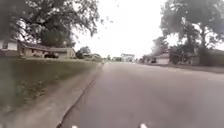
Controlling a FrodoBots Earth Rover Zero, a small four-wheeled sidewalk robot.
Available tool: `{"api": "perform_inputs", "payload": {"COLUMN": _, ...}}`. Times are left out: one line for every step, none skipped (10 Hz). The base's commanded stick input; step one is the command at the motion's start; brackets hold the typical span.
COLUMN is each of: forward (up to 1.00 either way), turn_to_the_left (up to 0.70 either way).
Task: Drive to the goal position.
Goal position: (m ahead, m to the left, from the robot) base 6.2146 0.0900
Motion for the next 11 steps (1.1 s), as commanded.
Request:
{"api": "perform_inputs", "payload": {"forward": 1.00, "turn_to_the_left": 0.00}}
{"api": "perform_inputs", "payload": {"forward": 1.00, "turn_to_the_left": 0.00}}
{"api": "perform_inputs", "payload": {"forward": 1.00, "turn_to_the_left": 0.00}}
{"api": "perform_inputs", "payload": {"forward": 1.00, "turn_to_the_left": 0.00}}
{"api": "perform_inputs", "payload": {"forward": 1.00, "turn_to_the_left": 0.00}}
{"api": "perform_inputs", "payload": {"forward": 1.00, "turn_to_the_left": 0.00}}
{"api": "perform_inputs", "payload": {"forward": 1.00, "turn_to_the_left": 0.07}}
{"api": "perform_inputs", "payload": {"forward": 1.00, "turn_to_the_left": 0.38}}
{"api": "perform_inputs", "payload": {"forward": 1.00, "turn_to_the_left": 0.17}}
{"api": "perform_inputs", "payload": {"forward": 1.00, "turn_to_the_left": 0.07}}
{"api": "perform_inputs", "payload": {"forward": 1.00, "turn_to_the_left": 0.01}}
